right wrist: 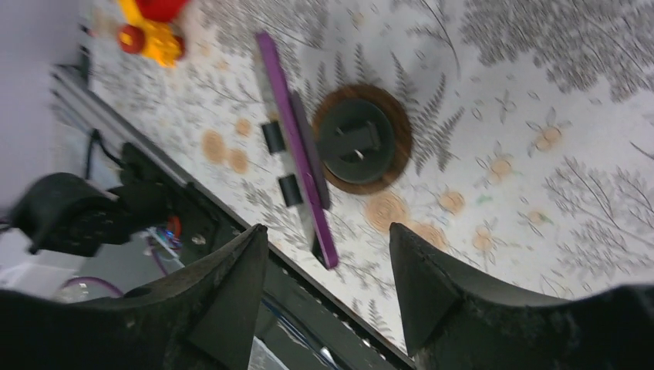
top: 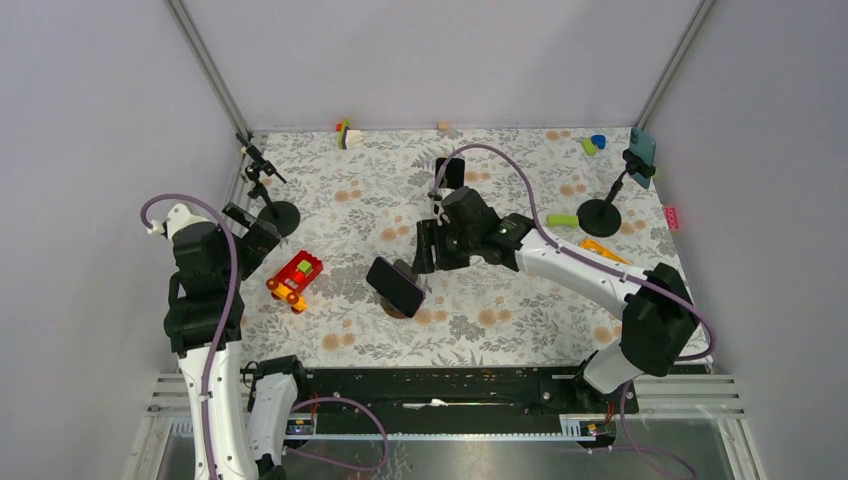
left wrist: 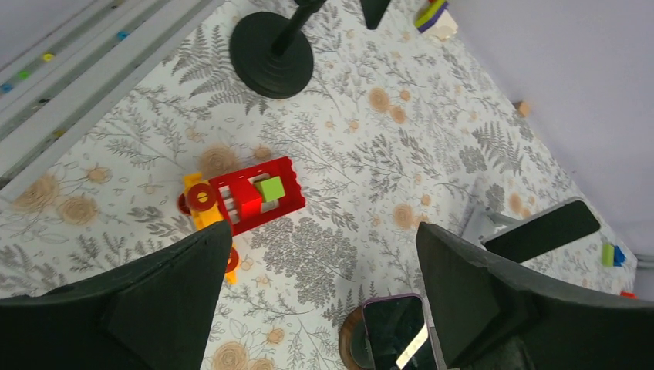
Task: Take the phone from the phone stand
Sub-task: Move the phone stand with the phone to the center of the board.
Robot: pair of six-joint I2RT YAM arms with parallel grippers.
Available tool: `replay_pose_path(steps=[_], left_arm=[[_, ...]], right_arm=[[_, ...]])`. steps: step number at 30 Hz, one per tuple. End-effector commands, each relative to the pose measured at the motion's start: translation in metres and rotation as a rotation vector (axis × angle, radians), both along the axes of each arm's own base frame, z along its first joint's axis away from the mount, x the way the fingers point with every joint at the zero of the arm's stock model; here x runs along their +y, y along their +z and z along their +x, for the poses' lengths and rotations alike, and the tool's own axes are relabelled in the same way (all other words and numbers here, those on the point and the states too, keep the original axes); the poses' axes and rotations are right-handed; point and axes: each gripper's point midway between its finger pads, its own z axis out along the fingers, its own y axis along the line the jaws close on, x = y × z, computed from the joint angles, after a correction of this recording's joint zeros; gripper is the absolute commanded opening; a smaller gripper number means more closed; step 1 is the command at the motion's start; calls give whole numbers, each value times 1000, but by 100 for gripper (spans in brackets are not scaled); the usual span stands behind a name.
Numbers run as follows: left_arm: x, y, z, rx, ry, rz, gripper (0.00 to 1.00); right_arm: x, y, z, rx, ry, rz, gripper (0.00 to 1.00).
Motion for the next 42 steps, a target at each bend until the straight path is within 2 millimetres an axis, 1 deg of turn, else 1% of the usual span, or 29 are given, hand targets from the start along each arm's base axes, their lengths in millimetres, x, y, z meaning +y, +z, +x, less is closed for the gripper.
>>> replay_pose_path(steps=[1,3,8,11,15,19,23,28,35,38,39,42], left_arm=[[-14,15,16,-80,-106,-2,98],[-19,15,17,-87,-138,-10,98],[-28,13,23,-96,-190,-30,97],[-29,11,23,-92,-200,-30,96],[-30,10,25,-92,-207,-31,96],[-32,10,26,-91,-217,-34,96],[-34,10,27,-93,-229,-39,96],[-35,8,28,-90,-240,-40,96],[-37,7,27,-90,-250,-42,96],[-38,6,28,-89,-254,-44,96],[-38,6,28,-89,-257,-44,96],[-39,5,28,-87,-258,-44,95]], right_arm=[[34,37,12,-2,61,242,64],[39,34,16,18,76,262,61],[49,24,18,42,118,271,59],[49,13,23,45,113,248,58],[49,4,25,46,116,228,55],[53,1,24,52,146,232,50],[57,-2,24,63,178,237,43],[63,-5,22,73,227,248,28],[69,-3,23,44,318,266,6],[72,-3,24,46,373,272,3],[75,1,26,32,405,273,2],[75,-2,29,19,472,238,1]])
